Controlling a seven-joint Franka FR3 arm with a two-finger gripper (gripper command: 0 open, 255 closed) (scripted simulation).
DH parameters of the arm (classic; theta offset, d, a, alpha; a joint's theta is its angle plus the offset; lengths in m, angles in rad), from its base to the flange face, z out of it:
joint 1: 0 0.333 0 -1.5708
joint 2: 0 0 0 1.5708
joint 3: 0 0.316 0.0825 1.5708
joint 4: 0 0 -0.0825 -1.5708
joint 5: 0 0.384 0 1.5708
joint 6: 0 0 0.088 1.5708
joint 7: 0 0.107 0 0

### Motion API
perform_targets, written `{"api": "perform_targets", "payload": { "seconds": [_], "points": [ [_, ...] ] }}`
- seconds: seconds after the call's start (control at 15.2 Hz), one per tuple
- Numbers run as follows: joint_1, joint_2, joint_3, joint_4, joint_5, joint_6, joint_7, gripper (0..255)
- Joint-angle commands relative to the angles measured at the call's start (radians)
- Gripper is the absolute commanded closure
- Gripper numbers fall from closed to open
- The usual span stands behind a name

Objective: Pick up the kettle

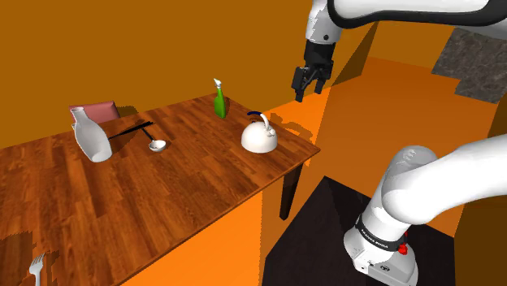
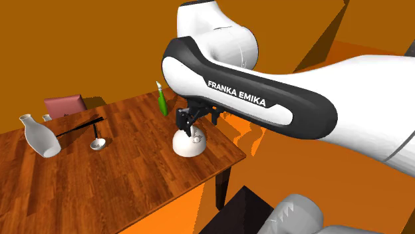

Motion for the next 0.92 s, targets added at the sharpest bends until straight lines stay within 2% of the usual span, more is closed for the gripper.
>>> {"api": "perform_targets", "payload": {
  "seconds": [0.0,0.4,0.86],
  "points": [
    [0.0,0.0,0.0,0.0,0.0,0.0,0.0,0],
    [-0.01,0.181,-0.065,0.026,-0.021,0.157,-0.061,0],
    [-0.015,0.423,-0.135,0.118,-0.012,0.308,-0.139,0]
  ]
}}
